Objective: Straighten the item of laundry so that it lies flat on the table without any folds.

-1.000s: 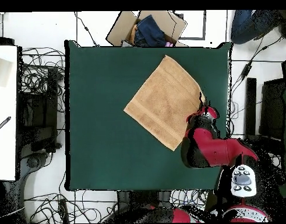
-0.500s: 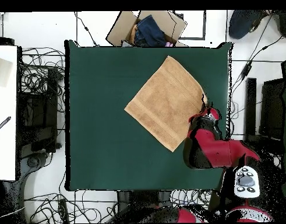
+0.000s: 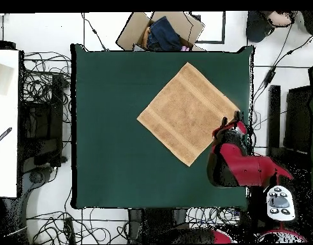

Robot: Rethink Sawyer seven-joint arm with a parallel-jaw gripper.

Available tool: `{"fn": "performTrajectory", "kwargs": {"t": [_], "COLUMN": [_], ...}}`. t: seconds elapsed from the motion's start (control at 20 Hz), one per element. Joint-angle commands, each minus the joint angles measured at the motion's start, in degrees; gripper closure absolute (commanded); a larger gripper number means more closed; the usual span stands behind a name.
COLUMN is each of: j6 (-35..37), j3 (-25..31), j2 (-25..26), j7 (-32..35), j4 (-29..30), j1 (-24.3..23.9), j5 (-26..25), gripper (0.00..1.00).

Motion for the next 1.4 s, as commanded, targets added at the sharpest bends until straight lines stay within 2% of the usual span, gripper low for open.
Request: {"fn": "performTrajectory", "kwargs": {"t": [0.05, 0.25, 0.3, 0.4, 0.7, 1.0, 1.2, 1.4], "j6": [-0.4, 0.9, 4.6, 6.9, 4.9, 5.6, 7.9, 12.3], "j3": [7.2, 6.3, 7.3, 8.7, 2.6, -0.1, 1.1, 4.0], "j2": [1.6, 1.9, 1.0, -0.7, -0.8, 0.2, -1.1, -3.7], "j7": [10.3, 9.0, 8.6, 8.0, 8.5, 9.7, 10.2, 9.7], "j4": [1.0, 0.6, 0.7, 1.2, 1.7, 3.0, 3.6, 4.4], "j1": [-1.7, -0.7, -0.8, -0.9, 5.8, 13.1, 14.8, 14.4], "j5": [-4.0, -3.1, -3.3, -4.4, 1.6, 5.9, 6.6, 6.2], "gripper": [0.0, 0.0, 0.0, 0.0, 0.0, 0.0, 0.0, 0.0]}}
